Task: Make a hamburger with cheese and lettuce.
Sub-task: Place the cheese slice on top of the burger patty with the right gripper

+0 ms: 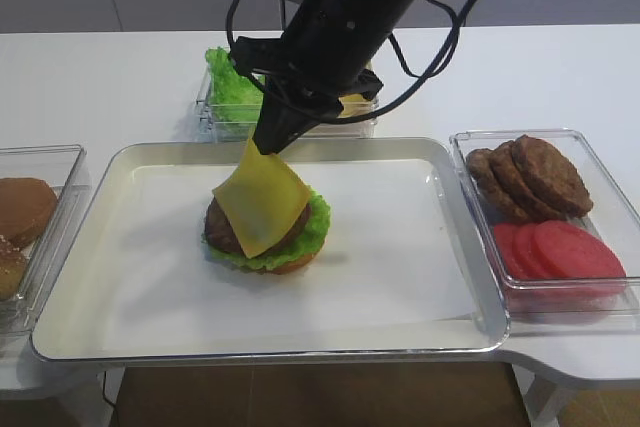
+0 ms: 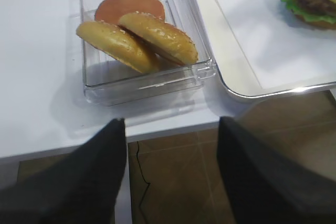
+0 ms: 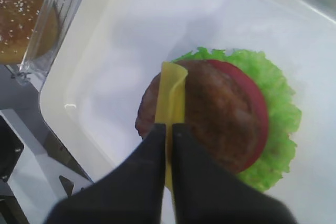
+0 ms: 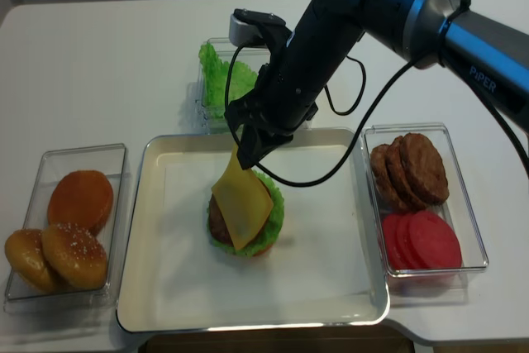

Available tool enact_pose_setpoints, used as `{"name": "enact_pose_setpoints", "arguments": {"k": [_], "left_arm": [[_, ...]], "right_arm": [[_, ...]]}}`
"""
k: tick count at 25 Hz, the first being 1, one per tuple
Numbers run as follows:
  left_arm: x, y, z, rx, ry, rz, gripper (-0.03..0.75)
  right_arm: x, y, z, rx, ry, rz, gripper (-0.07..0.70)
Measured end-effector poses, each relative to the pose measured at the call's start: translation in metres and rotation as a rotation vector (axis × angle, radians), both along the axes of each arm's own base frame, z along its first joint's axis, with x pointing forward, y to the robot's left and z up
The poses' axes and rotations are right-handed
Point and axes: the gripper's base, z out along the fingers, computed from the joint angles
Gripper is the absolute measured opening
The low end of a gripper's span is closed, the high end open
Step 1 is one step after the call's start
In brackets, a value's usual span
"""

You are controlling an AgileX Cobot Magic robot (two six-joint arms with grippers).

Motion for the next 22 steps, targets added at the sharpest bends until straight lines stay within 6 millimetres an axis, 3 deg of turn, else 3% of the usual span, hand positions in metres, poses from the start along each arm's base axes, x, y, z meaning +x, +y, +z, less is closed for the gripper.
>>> {"name": "enact_pose_setpoints", "arguments": {"k": [6,16,22], "left_arm": [[0.000,0.000,0.000,0.000,0.000,0.000,0.414],[0.000,0.000,0.000,0.000,0.000,0.000,0.414],[0.000,0.000,0.000,0.000,0.000,0.000,0.414]], "right_arm": [[0.000,-0.001,-0.001,-0.011,-0.008,0.001,0.107],[0.006,-0.006,-0.005,-0.089,-0.058,-0.032,0.330],[0.012,-0.014,0.000,-0.185,-0.092,-0.089,0.371]]}}
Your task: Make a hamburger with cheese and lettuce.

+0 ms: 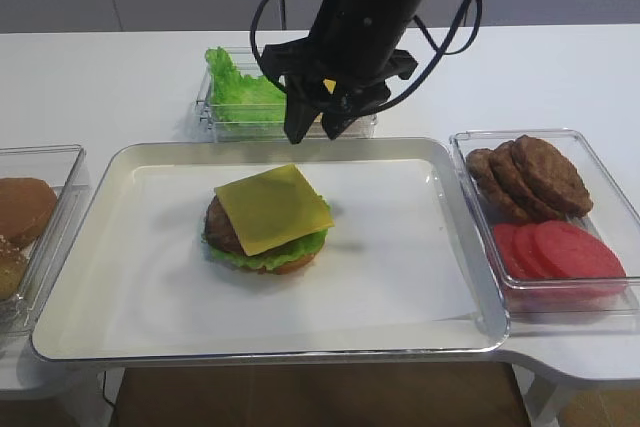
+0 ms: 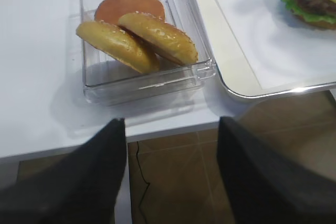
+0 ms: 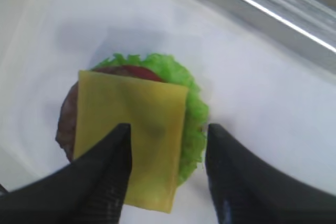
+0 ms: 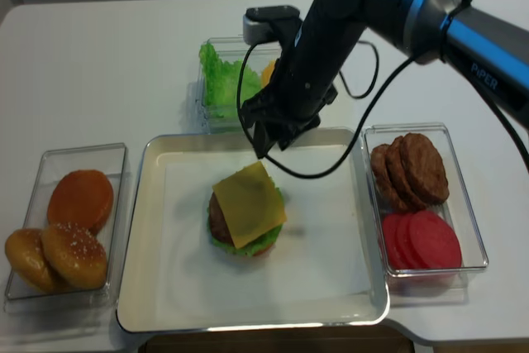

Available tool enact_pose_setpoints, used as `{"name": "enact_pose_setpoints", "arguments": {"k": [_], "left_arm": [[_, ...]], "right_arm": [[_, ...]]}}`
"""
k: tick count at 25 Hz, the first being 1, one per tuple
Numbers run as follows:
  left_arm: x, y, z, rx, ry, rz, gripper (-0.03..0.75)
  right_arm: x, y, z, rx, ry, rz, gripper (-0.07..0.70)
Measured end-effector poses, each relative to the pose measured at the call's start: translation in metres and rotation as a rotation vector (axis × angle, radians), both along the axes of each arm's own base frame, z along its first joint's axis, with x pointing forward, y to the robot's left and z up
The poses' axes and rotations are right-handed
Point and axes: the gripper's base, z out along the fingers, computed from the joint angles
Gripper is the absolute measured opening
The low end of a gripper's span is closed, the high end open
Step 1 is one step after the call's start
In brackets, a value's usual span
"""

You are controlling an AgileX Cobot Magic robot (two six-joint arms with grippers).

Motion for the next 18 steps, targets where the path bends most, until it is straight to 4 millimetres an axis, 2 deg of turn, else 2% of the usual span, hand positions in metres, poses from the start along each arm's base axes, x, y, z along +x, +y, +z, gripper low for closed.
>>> {"name": "enact_pose_setpoints", "arguments": {"k": [4,11,18], "left_arm": [[0.000,0.000,0.000,0.000,0.000,0.000,0.414],[0.000,0.000,0.000,0.000,0.000,0.000,0.414],[0.000,0.000,0.000,0.000,0.000,0.000,0.414]], "right_arm": [[0.004,-0.008,0.012,-0.093,-0.036,-0.019,0.374],[0.015,-0.029,0.014,-0.300,-0.140,-0.114,0.374],[0.008,-0.036,0.035,-0.284,-0.176,-0.172,0.381]]}}
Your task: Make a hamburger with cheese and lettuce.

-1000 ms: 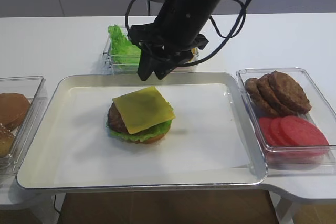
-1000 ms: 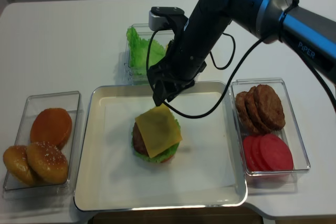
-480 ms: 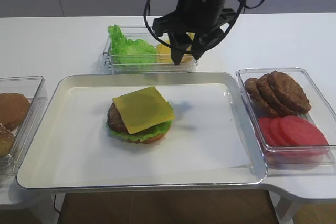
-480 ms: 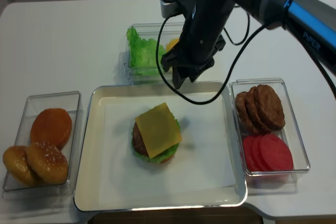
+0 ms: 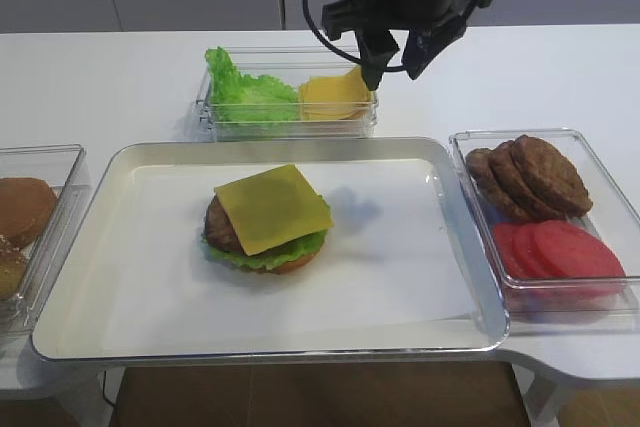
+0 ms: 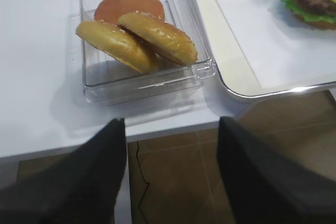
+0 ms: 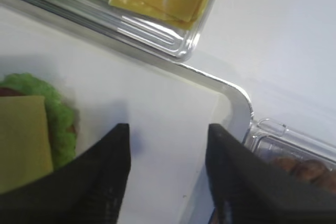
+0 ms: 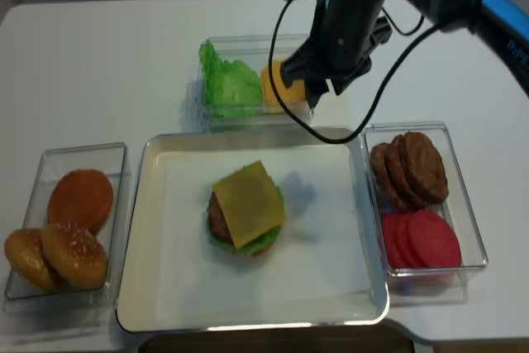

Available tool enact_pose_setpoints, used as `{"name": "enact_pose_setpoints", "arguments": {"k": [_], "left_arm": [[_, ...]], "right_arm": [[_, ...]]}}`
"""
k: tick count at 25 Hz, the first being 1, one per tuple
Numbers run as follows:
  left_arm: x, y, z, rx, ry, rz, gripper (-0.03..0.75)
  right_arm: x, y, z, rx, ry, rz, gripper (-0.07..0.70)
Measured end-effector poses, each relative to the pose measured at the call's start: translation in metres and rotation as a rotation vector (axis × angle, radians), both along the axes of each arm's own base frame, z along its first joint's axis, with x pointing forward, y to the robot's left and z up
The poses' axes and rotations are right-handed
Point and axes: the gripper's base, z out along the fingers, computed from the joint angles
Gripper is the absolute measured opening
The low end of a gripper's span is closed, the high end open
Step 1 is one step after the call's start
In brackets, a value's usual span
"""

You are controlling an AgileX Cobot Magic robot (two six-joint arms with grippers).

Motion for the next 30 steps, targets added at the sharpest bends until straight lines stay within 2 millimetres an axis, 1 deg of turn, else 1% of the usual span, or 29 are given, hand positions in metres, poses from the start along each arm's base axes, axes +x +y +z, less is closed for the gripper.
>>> {"name": "enact_pose_setpoints", "arguments": {"k": [2,5,7,9,11,14,16,20,25,30], "left_arm": [[0.000,0.000,0.000,0.000,0.000,0.000,0.414],[0.000,0.000,0.000,0.000,0.000,0.000,0.414],[0.000,0.000,0.000,0.000,0.000,0.000,0.414],[0.000,0.000,0.000,0.000,0.000,0.000,0.414],[0.000,0.000,0.000,-0.001,0.000,0.001,0.414],[0.000,0.000,0.000,-0.001,0.000,0.001,0.414],[0.000,0.000,0.000,-0.001,0.000,0.001,0.414],[0.000,0.000,0.000,-0.001,0.000,0.001,0.414],[0.000,0.000,0.000,-0.001,0.000,0.001,0.414],[0.000,0.000,0.000,-0.001,0.000,0.001,0.414]], "right_arm": [[-0.002,0.000,0.004,0.022,0.003,-0.012,0.410],[-0.006,0.002,0.008,0.057,0.014,-0.017,0.507],[-0.007,0.002,0.011,0.074,0.019,-0.026,0.559],[-0.008,0.002,0.012,0.082,0.020,-0.035,0.574],[-0.009,0.002,0.013,0.087,0.022,-0.036,0.568],[-0.010,0.004,0.014,0.106,0.034,-0.037,0.538],[-0.013,0.005,0.018,0.137,0.042,-0.036,0.515],[-0.025,-0.003,0.024,0.130,0.036,-0.038,0.486],[-0.050,-0.025,0.040,0.086,-0.010,-0.058,0.475],[-0.085,-0.046,0.060,0.104,-0.053,-0.062,0.472]]}}
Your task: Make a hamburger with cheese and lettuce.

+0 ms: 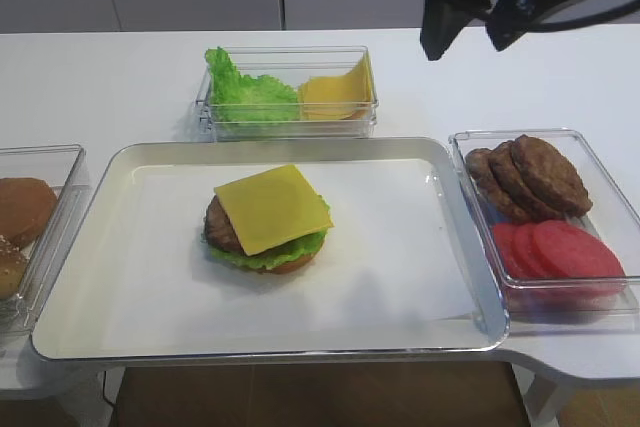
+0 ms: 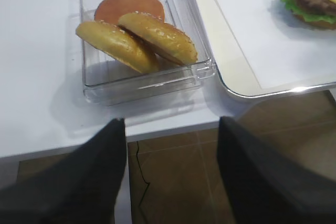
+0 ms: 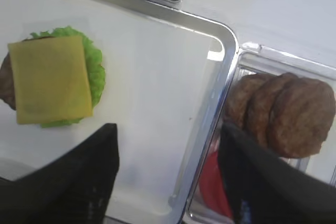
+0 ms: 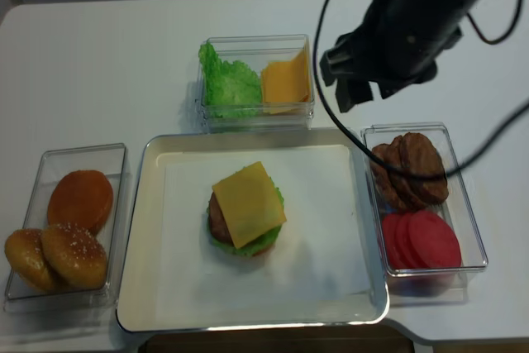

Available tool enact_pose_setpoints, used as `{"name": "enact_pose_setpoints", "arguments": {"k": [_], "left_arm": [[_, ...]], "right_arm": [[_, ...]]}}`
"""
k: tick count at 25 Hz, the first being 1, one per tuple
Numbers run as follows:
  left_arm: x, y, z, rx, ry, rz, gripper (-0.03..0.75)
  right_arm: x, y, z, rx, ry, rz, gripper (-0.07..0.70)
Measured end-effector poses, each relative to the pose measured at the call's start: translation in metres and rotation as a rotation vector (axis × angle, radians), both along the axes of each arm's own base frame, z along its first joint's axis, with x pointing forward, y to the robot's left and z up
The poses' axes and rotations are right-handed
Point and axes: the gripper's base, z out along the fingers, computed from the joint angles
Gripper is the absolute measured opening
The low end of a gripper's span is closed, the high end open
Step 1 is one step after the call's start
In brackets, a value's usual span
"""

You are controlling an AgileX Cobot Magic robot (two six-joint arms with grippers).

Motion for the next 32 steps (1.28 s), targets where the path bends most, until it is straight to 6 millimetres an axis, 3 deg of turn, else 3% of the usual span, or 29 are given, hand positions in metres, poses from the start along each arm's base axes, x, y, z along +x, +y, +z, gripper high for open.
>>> {"name": "enact_pose_setpoints", "arguments": {"k": [11,23,32], "left_arm": [[0.000,0.000,0.000,0.000,0.000,0.000,0.414],[0.000,0.000,0.000,0.000,0.000,0.000,0.414],[0.000,0.000,0.000,0.000,0.000,0.000,0.414]], "right_arm": [[-0.089,-0.055,0.040,0.056,-0.156,-0.012,0.468],[-0.186,-0.119,0.020,0.067,-0.295,-0.030,0.462],[-0.232,-0.152,-0.013,0.043,-0.404,-0.124,0.433]]}}
